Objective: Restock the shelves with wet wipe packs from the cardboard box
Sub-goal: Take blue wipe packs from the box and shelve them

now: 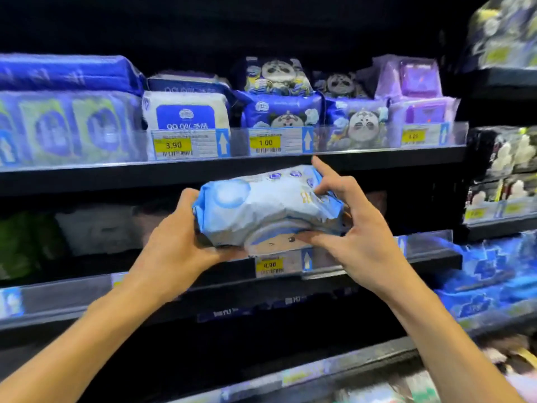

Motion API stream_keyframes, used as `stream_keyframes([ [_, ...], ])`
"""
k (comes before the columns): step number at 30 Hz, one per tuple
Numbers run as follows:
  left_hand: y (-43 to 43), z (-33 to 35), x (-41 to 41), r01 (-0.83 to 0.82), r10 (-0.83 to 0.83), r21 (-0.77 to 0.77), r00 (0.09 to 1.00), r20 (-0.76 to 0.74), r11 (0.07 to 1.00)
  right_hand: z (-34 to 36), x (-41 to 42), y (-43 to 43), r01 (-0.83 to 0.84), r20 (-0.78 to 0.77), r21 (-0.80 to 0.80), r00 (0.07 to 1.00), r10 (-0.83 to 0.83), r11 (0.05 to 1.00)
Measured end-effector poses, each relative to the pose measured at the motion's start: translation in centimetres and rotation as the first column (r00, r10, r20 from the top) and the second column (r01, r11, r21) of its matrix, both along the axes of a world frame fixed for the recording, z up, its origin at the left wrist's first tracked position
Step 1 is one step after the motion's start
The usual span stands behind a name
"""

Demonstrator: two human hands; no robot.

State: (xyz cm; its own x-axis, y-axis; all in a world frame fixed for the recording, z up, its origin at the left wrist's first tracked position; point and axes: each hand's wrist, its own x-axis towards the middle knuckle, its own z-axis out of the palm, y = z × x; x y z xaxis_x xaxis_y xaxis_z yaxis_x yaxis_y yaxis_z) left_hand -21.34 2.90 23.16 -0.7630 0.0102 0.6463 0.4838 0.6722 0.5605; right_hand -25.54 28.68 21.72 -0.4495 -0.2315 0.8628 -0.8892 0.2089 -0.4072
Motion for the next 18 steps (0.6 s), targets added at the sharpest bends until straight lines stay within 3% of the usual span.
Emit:
stream_keyframes([
  [5, 3.0, 1.1, -3.0, -0.206, 0.185, -0.270, 0.978, -0.101, 0.941, -0.7, -1.9, 1.9, 0.174, -0.015, -0.065, 0.984, -0.175, 0.983],
  [9, 4.2, 2.1, -6.7, -0.122, 0.144, -0.289, 0.988, 0.056, 0.949, -0.4, -3.0, 2.5, 0.356, -0.127, -0.076, 0.923, -0.364, 0.931],
  [11, 4.1, 1.8, -7.2, -0.049, 0.064, -0.261, 0.997, 0.050, 0.964, -1.4, -3.4, 3.1, 0.429, -0.159, -0.084, 0.885, -0.437, 0.899],
  [15, 3.9, 0.5, -6.9, 0.061, -0.038, -0.382, 0.997, 0.067, 0.922, -3.9, -4.9, 4.4, 0.410, 0.023, -0.024, 0.912, -0.410, 0.912],
  [18, 3.5, 0.2, -7.3, 0.010, 0.030, -0.466, 0.996, 0.078, 0.885, -2.5, -5.9, 4.7, 0.419, 0.163, 0.209, 0.876, -0.454, 0.884],
])
